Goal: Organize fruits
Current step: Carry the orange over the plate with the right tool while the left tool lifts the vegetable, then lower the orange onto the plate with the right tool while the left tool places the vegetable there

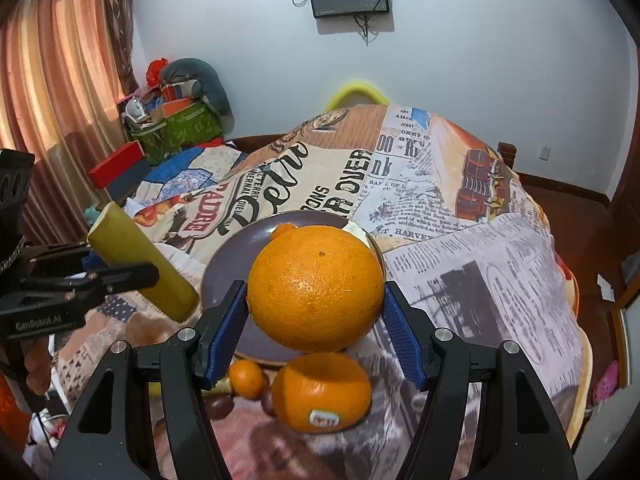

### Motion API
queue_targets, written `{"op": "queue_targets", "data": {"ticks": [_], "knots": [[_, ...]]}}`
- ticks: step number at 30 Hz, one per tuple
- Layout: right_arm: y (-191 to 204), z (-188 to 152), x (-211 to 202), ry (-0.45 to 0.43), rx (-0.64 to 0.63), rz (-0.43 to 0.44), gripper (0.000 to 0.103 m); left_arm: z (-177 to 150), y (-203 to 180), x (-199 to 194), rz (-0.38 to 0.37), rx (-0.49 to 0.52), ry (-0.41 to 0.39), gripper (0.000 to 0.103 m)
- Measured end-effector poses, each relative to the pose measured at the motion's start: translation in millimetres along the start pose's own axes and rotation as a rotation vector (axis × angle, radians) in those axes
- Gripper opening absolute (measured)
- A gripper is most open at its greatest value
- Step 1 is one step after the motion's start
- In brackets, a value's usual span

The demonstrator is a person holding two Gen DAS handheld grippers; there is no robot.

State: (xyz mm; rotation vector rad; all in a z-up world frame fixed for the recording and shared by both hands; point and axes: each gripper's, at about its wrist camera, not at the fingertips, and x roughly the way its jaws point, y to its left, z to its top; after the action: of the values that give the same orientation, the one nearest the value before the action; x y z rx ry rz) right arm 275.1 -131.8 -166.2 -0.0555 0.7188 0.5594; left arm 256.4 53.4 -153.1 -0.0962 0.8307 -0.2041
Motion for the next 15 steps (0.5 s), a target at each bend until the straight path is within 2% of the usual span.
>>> {"op": "queue_targets", "data": {"ticks": [15], "knots": [[-17,23,52,0.079,-0.031,0.005,0.063,17,5,52,-0.008,0.009,0.084,0.034]]}}
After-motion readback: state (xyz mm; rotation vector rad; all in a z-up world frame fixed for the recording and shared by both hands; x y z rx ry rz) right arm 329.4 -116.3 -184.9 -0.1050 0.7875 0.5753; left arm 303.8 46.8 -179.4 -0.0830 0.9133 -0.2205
